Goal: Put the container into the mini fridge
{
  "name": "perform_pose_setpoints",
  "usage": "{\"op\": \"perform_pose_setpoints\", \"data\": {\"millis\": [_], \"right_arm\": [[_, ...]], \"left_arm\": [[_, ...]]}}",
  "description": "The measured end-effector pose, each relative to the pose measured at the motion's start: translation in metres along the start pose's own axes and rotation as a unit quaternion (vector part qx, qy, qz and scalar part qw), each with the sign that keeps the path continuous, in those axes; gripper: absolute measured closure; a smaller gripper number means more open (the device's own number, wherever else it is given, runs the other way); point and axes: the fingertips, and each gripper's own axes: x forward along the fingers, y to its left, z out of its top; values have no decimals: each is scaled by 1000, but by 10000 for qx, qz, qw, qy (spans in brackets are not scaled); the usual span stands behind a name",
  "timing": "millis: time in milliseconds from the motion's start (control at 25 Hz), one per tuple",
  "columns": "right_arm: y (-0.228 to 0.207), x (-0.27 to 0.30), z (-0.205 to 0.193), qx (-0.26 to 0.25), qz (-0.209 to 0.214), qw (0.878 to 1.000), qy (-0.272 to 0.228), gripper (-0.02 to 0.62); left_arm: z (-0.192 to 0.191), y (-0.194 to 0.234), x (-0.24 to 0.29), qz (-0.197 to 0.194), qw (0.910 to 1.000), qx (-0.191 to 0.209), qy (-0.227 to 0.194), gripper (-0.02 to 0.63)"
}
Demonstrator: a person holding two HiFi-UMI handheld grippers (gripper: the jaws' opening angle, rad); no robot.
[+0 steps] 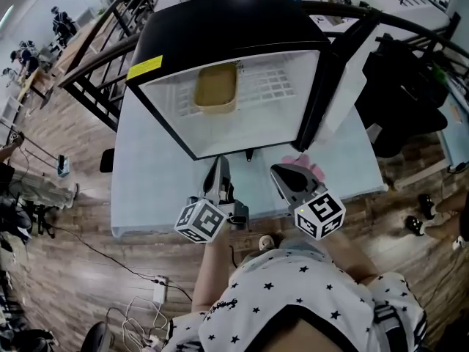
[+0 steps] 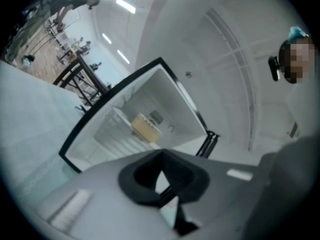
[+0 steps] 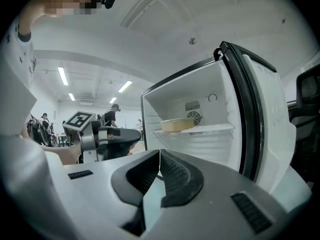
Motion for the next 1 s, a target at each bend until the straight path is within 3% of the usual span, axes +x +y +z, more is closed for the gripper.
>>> {"op": "perform_pose_setpoints", "data": {"millis": [280, 560, 1000], "right_arm": [[17, -27, -1, -5, 225, 9997, -17, 574], [31, -68, -4, -7, 454, 9990, 30, 574], [55, -138, -16, 77, 636, 9979, 34, 574]], "left_arm": [[-26, -20, -42, 205, 9985, 455, 208, 601], [-58, -53, -77, 348, 9965, 658, 380, 601], [-105, -103, -133, 438, 9958, 634, 501, 601]]}}
